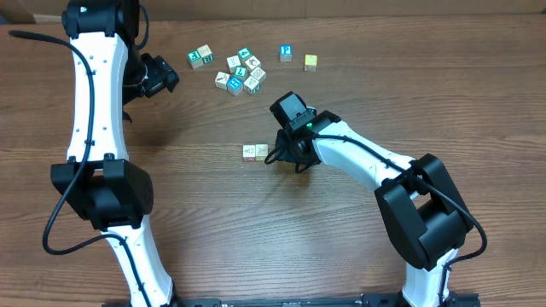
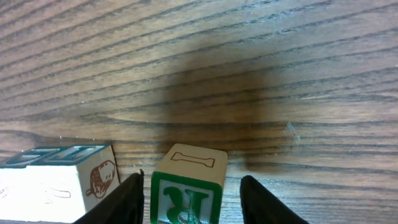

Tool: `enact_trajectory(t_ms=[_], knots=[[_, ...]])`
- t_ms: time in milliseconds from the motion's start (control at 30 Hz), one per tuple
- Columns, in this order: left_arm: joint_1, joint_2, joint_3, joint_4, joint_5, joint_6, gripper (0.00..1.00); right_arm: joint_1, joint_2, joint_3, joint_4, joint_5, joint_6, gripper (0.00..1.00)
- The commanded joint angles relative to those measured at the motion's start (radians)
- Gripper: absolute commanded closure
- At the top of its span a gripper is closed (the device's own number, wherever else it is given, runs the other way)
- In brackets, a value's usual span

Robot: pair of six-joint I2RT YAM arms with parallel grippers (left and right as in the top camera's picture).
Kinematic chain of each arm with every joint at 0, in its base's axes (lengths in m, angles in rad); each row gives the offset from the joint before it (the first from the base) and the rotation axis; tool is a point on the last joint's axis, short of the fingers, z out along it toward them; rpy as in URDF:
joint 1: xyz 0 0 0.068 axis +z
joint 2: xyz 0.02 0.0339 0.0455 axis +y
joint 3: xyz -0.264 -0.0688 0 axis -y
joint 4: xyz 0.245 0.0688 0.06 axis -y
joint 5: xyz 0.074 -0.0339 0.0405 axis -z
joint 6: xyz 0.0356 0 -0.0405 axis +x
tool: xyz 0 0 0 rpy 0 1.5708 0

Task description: Form a horizontal line

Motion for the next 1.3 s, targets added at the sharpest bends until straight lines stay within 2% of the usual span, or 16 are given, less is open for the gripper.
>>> enact_trajectory(t_ms=[0, 167, 233, 267, 333, 367, 400, 900, 1267], knots=[[-0.003, 0.006, 0.000, -0.002, 0.000, 0.008, 0.00, -0.010, 0.004, 0.046, -0.002, 0.010, 0.015, 0.49], [-0.003, 0.006, 0.000, -0.002, 0.000, 0.008, 0.00, -0.057, 0.004, 0.161, -0.044, 0.029, -0.057, 0.48], [-0.003, 0.006, 0.000, -0.002, 0.000, 0.008, 0.00, -0.072, 0.004, 0.172, -0.039, 0.044, -0.070, 0.52], [-0.003, 0.006, 0.000, -0.002, 0.000, 0.008, 0.01, -0.080, 0.004, 0.172, -0.037, 0.055, -0.070, 0.56], [-0.003, 0.006, 0.000, -0.002, 0.000, 0.008, 0.01, -0.095, 0.005, 0.167, -0.036, 0.063, -0.069, 0.73], [-0.003, 0.006, 0.000, -0.002, 0.000, 0.008, 0.01, -0.108, 0.005, 0.155, -0.030, 0.063, -0.070, 0.92], [-0.003, 0.006, 0.000, -0.002, 0.000, 0.008, 0.01, -0.119, 0.005, 0.139, -0.025, 0.063, -0.070, 0.96], [-0.003, 0.006, 0.000, -0.002, 0.000, 0.008, 0.01, -0.069, 0.021, 0.040, 0.030, -0.010, -0.068, 0.96], [-0.003, 0.006, 0.000, -0.002, 0.000, 0.008, 0.00, -0.065, 0.021, 0.040, -0.034, -0.067, -0.066, 0.96]])
